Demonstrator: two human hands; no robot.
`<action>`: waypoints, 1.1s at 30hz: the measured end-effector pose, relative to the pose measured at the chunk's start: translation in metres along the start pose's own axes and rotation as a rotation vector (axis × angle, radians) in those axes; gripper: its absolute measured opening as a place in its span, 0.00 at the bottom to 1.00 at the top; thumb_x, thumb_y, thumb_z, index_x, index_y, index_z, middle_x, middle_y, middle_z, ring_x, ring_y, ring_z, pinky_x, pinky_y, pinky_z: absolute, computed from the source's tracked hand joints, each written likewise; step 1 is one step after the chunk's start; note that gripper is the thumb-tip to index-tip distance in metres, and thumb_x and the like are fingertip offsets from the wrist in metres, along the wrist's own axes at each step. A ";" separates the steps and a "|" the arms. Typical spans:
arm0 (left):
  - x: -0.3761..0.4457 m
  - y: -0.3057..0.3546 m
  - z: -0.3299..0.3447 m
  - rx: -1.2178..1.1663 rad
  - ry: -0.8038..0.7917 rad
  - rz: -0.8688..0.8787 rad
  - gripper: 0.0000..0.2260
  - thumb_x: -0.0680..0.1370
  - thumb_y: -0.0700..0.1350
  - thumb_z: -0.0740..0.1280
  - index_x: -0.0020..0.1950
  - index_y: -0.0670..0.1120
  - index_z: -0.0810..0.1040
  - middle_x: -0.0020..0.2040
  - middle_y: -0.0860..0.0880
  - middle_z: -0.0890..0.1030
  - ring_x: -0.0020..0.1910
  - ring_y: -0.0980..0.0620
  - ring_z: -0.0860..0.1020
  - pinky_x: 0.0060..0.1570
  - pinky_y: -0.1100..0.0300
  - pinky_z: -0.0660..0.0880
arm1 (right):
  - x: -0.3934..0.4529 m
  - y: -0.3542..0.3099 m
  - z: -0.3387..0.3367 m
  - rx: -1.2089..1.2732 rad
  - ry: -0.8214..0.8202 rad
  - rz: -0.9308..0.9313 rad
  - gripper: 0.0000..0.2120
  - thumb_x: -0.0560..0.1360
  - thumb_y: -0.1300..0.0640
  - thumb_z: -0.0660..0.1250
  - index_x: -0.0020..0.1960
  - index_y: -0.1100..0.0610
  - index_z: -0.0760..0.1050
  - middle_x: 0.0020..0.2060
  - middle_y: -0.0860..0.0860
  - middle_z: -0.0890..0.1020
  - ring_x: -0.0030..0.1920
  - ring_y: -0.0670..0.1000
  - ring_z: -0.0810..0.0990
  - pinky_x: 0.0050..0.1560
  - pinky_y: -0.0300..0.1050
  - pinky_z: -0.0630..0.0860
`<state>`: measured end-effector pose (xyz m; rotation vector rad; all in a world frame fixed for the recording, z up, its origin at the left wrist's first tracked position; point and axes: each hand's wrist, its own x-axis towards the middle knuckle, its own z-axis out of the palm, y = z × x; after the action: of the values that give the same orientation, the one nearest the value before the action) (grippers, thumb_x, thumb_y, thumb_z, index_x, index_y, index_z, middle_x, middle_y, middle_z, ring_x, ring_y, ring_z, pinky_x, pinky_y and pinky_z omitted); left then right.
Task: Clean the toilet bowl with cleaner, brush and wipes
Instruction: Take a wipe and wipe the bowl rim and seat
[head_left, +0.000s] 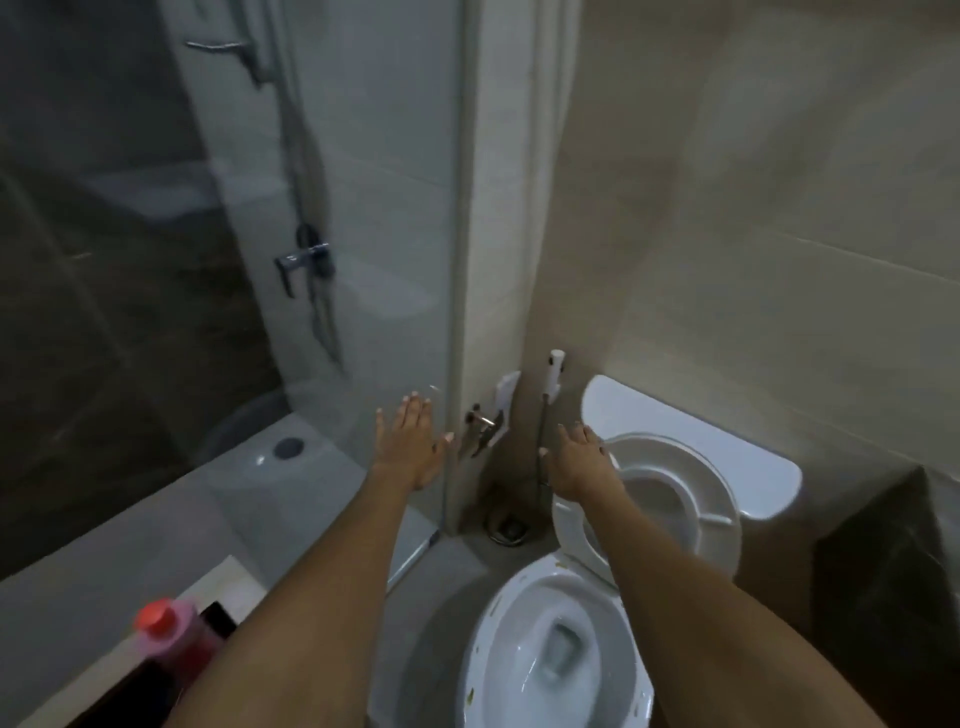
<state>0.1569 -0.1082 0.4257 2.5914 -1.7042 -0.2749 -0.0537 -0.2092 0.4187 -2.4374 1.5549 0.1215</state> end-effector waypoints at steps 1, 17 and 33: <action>-0.009 -0.007 0.003 -0.004 0.001 -0.049 0.29 0.83 0.57 0.46 0.78 0.43 0.44 0.79 0.45 0.43 0.77 0.49 0.43 0.73 0.43 0.41 | 0.002 -0.008 0.003 -0.008 -0.009 -0.043 0.29 0.82 0.46 0.50 0.78 0.59 0.51 0.77 0.59 0.52 0.77 0.59 0.49 0.75 0.58 0.53; -0.207 -0.117 0.080 -0.153 0.031 -0.640 0.29 0.82 0.58 0.46 0.78 0.44 0.46 0.79 0.46 0.45 0.77 0.49 0.44 0.73 0.44 0.42 | -0.052 -0.147 0.082 -0.195 -0.204 -0.561 0.28 0.83 0.46 0.49 0.78 0.58 0.50 0.77 0.59 0.49 0.77 0.58 0.47 0.75 0.54 0.51; -0.351 -0.299 0.110 -0.169 -0.024 -0.853 0.29 0.82 0.59 0.46 0.78 0.45 0.46 0.79 0.47 0.44 0.77 0.50 0.44 0.73 0.46 0.43 | -0.160 -0.355 0.179 -0.236 -0.298 -0.743 0.28 0.82 0.47 0.50 0.78 0.57 0.49 0.77 0.59 0.50 0.77 0.57 0.49 0.74 0.53 0.53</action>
<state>0.2753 0.3400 0.3276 3.0027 -0.4462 -0.4307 0.2090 0.1191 0.3357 -2.8358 0.4799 0.5167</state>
